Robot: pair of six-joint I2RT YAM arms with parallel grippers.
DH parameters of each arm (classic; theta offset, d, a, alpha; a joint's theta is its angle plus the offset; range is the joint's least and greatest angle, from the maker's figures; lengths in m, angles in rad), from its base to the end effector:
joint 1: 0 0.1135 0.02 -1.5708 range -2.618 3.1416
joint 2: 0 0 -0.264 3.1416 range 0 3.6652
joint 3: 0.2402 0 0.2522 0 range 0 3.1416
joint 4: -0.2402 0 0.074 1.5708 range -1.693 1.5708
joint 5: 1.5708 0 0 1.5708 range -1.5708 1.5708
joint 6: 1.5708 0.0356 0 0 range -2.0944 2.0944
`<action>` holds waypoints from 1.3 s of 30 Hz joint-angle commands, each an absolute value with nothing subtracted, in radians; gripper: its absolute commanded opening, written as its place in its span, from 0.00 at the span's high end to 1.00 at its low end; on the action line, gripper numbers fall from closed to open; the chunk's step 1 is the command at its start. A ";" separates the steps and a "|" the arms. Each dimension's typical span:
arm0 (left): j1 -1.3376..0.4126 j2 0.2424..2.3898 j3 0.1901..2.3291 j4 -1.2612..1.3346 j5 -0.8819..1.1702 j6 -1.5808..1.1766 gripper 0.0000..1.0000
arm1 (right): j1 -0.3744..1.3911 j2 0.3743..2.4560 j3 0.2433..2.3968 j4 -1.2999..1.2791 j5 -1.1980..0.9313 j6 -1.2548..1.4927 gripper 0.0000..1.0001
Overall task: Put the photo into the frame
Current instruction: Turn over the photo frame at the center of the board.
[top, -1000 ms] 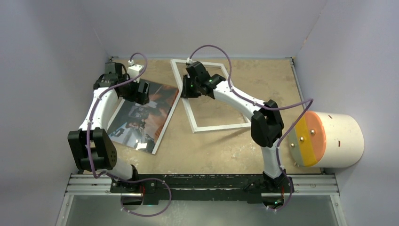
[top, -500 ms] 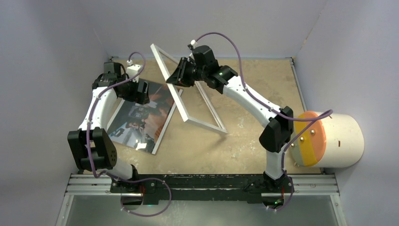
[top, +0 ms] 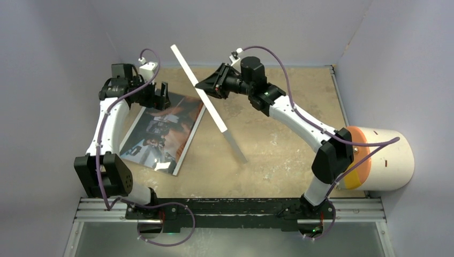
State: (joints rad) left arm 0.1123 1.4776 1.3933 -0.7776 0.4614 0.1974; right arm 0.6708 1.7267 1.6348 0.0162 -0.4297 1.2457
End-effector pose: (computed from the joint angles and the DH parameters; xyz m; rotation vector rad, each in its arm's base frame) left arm 0.3133 0.0194 0.3351 0.3035 2.3351 -0.4105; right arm 0.3170 0.2705 0.4035 0.1743 1.9786 1.7209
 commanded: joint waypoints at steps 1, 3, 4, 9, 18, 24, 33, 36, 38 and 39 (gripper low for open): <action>0.097 1.435 1.476 -0.729 0.523 0.127 0.00 | 0.641 1.660 1.530 0.277 -0.489 1.389 1.00; 0.075 1.434 1.491 -0.712 0.512 0.115 0.00 | 0.623 1.648 1.489 0.307 -0.496 1.419 1.00; 0.057 1.437 1.499 -0.706 0.500 0.110 0.00 | 0.614 1.643 1.473 0.316 -0.499 1.428 1.00; -0.059 1.477 1.560 -0.668 0.383 0.112 0.00 | 0.565 1.607 1.380 0.349 -0.504 1.454 1.00; -0.242 1.712 1.880 -0.717 0.260 0.100 0.00 | 0.457 1.583 1.340 0.264 -0.562 1.363 0.42; -0.259 1.728 1.802 -0.705 0.241 0.109 0.00 | 0.381 1.600 1.487 0.008 -0.565 1.144 0.23; -0.259 1.652 1.526 -0.623 0.161 0.193 0.00 | 0.343 1.627 1.630 -0.285 -0.472 0.876 0.28; -0.261 1.630 1.411 -0.566 0.128 0.219 0.00 | 0.341 1.641 1.690 -0.399 -0.381 0.776 0.33; -0.269 1.623 1.341 -0.533 0.100 0.245 0.00 | 0.340 1.638 1.694 -0.436 -0.329 0.732 0.36; -0.275 1.622 1.309 -0.516 0.083 0.258 0.00 | 0.341 1.634 1.691 -0.454 -0.303 0.710 0.39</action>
